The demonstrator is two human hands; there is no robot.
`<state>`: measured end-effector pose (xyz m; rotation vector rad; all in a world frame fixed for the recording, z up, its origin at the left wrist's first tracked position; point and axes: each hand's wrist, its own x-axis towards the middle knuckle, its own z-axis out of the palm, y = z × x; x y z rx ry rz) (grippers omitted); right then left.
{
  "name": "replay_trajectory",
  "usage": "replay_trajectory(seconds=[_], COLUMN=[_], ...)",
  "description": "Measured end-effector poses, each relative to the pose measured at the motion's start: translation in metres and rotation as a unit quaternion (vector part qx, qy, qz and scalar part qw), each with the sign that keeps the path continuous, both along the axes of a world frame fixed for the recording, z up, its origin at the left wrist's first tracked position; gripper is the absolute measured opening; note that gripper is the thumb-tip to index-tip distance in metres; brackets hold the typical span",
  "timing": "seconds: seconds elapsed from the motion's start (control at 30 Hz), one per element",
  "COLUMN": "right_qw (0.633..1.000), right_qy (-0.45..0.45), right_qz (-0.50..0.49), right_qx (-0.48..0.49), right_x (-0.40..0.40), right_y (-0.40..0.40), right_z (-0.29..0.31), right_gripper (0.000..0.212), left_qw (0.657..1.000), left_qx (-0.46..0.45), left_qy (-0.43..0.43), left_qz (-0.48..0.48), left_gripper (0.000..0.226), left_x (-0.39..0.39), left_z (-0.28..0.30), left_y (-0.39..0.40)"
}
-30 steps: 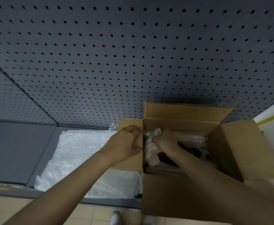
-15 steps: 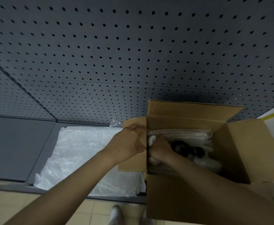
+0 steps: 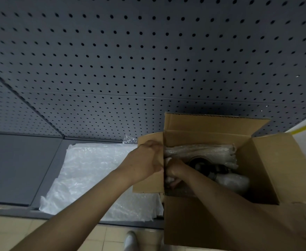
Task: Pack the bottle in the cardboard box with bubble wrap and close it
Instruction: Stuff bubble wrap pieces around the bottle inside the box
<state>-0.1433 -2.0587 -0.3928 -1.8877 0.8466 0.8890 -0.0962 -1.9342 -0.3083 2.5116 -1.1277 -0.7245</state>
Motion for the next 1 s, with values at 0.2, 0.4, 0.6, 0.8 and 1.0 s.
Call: replay_trajectory(seconds=[0.2,0.4,0.6,0.8,1.0], right_qw=[0.994,0.993,0.997,0.998,0.996], right_qy=[0.010,0.001,0.015,0.018,0.048], right_qz=[-0.036,-0.060,0.030,0.065,-0.023], right_qx=[0.101,0.099,0.065,-0.014,0.068], right_x=[-0.014,-0.018,-0.009,0.003,-0.012], right_y=[-0.015,-0.020,-0.008,0.002,-0.006], right_z=[0.007,0.006,0.006,-0.004,0.013], right_gripper=[0.020,0.042,0.024,0.029,0.012], left_qw=[1.000,1.000,1.000,1.000,0.999], left_qx=[-0.003,-0.005,-0.008,-0.003,0.014], left_qy=[-0.007,-0.009,-0.003,-0.012,-0.025], left_qz=[0.002,0.004,0.002,-0.002,-0.020], left_gripper=[0.065,0.067,0.070,0.071,0.066], left_x=[-0.001,-0.002,-0.001,-0.001,-0.006], left_z=[-0.001,-0.007,-0.008,-0.006,0.004], left_y=[0.002,0.002,0.002,0.001,0.000])
